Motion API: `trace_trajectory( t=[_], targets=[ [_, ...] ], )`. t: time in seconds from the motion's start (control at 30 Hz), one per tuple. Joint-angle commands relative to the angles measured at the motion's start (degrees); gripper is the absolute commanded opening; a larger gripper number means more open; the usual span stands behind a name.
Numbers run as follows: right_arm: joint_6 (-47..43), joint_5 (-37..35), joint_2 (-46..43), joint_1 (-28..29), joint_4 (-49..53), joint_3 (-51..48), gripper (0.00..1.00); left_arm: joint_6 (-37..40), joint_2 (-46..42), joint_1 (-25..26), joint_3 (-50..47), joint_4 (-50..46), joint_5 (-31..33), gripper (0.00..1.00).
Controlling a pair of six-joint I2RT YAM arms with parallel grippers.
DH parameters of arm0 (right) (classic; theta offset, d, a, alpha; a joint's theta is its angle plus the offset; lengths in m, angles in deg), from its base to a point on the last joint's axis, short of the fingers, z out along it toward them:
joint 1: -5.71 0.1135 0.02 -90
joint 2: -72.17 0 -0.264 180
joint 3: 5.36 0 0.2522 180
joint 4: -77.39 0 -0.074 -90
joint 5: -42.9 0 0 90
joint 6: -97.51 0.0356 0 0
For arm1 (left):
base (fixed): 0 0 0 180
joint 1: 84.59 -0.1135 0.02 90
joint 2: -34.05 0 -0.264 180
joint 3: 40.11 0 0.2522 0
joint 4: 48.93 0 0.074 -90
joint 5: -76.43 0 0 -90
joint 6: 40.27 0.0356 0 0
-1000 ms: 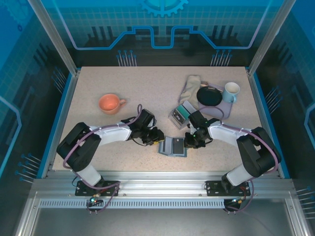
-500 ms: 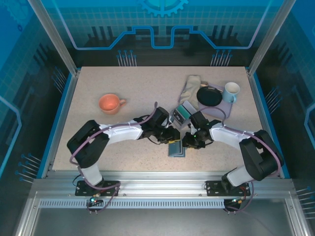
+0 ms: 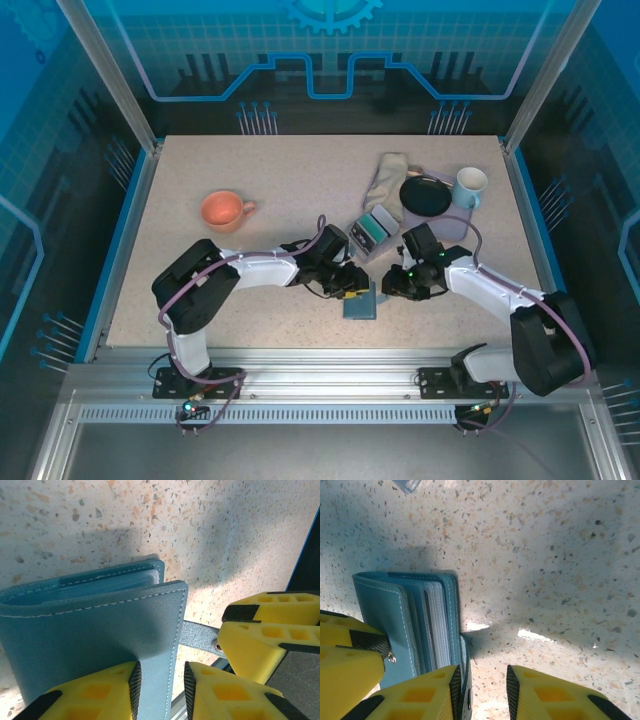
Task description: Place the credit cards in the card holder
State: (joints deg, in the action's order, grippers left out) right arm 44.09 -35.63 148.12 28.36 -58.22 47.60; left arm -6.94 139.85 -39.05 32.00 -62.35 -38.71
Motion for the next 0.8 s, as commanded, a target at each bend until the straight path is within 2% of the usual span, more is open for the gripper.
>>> trace_trajectory(
  t=[0.0,0.27,0.53,0.77],
  targets=[
    [-0.9,2.1,0.4,-0.8,1.6,0.4,0.29,0.3,-1.6,0.0,-1.0,-0.1,0.7,0.32],
    [-1.7,2.2,-1.4,-0.8,3.2,0.2,0.23,0.4,-1.7,0.0,-0.9,-0.3,0.7,0.31],
    [-1.9,2.2,-2.6,-1.0,3.9,0.2,0.23,0.4,-1.6,0.0,-0.7,-0.6,0.6,0.31],
    [-2.9,2.9,-2.6,-1.5,4.4,0.3,0.15,0.5,-1.5,0.0,-0.6,-0.7,0.5,0.31]
  ],
)
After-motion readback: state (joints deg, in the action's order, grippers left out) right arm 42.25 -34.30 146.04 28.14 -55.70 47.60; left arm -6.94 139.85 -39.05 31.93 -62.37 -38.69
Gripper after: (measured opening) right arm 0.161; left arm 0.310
